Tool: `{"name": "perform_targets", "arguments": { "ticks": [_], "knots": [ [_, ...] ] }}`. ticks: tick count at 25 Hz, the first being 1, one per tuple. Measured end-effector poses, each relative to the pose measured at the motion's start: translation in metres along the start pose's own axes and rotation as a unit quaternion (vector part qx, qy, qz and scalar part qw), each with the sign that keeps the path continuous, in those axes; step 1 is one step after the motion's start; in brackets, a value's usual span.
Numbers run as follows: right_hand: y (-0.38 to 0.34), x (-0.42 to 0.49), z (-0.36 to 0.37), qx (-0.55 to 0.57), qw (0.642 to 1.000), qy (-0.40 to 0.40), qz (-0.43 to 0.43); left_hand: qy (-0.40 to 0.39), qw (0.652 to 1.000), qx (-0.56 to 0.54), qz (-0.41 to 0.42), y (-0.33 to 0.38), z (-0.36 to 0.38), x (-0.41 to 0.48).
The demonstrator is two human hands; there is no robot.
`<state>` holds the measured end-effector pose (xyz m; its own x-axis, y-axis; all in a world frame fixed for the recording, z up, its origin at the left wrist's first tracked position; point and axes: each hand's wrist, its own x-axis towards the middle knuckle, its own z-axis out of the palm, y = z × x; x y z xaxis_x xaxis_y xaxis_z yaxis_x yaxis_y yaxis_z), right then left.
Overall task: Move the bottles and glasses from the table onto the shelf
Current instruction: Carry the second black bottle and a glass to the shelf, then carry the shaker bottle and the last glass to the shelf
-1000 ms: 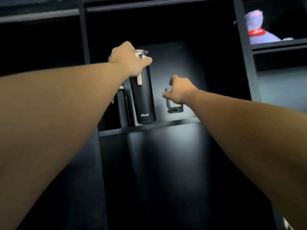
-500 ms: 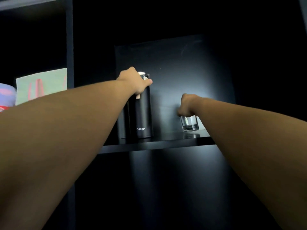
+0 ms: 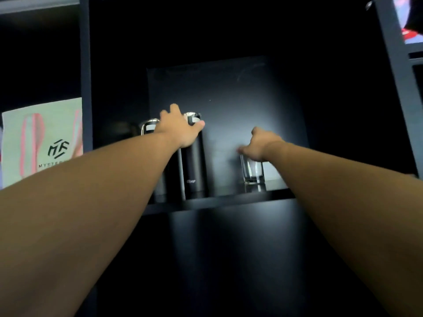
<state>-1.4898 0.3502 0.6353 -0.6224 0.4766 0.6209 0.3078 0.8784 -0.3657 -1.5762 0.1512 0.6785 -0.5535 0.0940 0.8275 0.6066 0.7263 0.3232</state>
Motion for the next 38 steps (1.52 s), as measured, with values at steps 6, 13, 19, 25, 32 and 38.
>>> {"name": "perform_targets", "arguments": {
  "ticks": [6, 13, 19, 25, 32, 38],
  "knots": [
    [0.015, -0.114, -0.082, -0.017, 0.995, 0.101, -0.007, 0.004, 0.993, -0.045, 0.105, -0.016, -0.091, -0.064],
    [0.045, -0.343, -0.172, -0.094, 0.978, 0.166, 0.088, -0.078, 0.964, -0.197, 0.163, -0.003, -0.157, -0.222],
    [0.076, -0.542, -0.261, -0.199, 0.944, 0.137, 0.224, -0.204, 0.899, -0.319, 0.221, 0.110, -0.200, -0.370],
    [0.107, -0.711, -0.400, -0.328, 0.873, 0.149, 0.328, -0.267, 0.816, -0.408, 0.311, 0.239, -0.270, -0.510],
    [0.147, -0.894, -0.538, -0.396, 0.813, 0.126, 0.408, -0.334, 0.756, -0.442, 0.349, 0.358, -0.351, -0.652],
    [0.258, -1.068, -0.617, -0.394, 0.790, 0.071, 0.463, -0.433, 0.704, -0.456, 0.330, 0.477, -0.395, -0.854]
  ]
}}
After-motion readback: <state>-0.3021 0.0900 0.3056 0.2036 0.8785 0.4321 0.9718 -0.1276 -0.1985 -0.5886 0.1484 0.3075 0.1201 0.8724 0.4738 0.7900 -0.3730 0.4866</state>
